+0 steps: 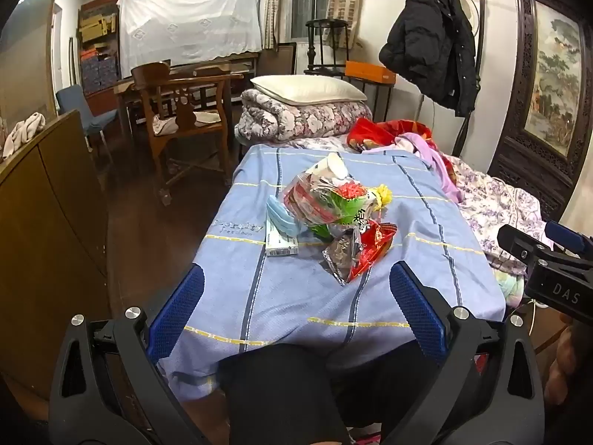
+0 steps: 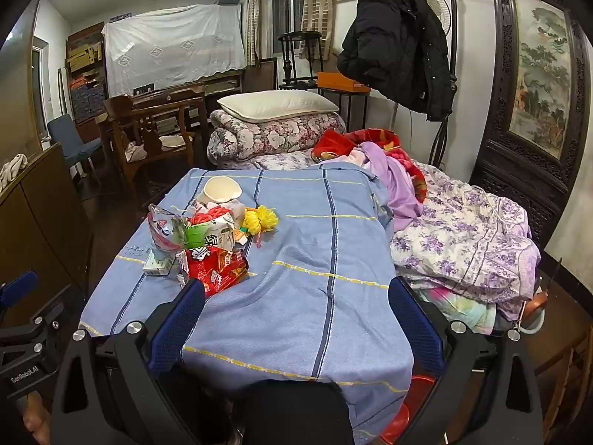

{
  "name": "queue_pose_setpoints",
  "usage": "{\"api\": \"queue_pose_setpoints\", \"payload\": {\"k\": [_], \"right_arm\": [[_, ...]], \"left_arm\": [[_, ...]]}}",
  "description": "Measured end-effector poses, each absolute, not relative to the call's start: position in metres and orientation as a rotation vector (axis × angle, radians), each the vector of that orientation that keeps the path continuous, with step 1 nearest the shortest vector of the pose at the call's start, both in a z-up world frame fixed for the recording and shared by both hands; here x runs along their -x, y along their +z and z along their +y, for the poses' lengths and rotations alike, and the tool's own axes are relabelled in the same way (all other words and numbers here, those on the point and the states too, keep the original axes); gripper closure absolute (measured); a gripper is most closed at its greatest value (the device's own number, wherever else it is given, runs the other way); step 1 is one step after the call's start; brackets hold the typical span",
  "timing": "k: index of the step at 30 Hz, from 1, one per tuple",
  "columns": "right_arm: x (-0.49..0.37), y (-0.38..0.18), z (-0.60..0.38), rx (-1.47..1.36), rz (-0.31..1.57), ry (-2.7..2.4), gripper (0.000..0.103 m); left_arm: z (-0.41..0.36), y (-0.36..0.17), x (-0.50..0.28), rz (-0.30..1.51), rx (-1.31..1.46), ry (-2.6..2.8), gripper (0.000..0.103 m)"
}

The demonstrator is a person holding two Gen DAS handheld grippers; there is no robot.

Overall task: Collect trash
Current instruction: 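Move both tools toward the trash pile on the blue bedsheet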

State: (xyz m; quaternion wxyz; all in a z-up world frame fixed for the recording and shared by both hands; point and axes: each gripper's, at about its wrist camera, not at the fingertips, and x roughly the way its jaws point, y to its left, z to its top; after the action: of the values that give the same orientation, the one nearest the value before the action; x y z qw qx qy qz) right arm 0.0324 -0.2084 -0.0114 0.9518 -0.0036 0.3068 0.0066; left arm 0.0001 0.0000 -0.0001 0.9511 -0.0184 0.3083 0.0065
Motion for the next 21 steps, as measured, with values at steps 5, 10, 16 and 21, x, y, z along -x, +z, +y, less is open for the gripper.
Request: {"api": "queue_pose_setpoints", "payload": {"k": [5, 10, 16, 21], "right_arm": [[-0.032, -0.011, -0.208, 0.010, 0.625, 0.013, 0.006], [-0.030, -0.008, -0.211, 0.000, 0.613, 0.010, 0.006], [-0.030, -0.011, -0.206, 0.004, 0.614, 0.017, 0.006], [-0.030, -0.010, -0.206, 0.017, 0.616, 0.029, 0.006]], "left_arm": [[-0.002, 0.000, 0.000, 0.628, 0.029, 0.004, 0.007], [0.002, -0.007, -0.004, 0.638, 0.035, 0.007, 0.007], [0.005, -0.014, -0.004, 0.641, 0.039, 0.013, 0.007], [0.005, -0.011, -0.006, 0.646, 0.039, 0.018, 0.007]]}}
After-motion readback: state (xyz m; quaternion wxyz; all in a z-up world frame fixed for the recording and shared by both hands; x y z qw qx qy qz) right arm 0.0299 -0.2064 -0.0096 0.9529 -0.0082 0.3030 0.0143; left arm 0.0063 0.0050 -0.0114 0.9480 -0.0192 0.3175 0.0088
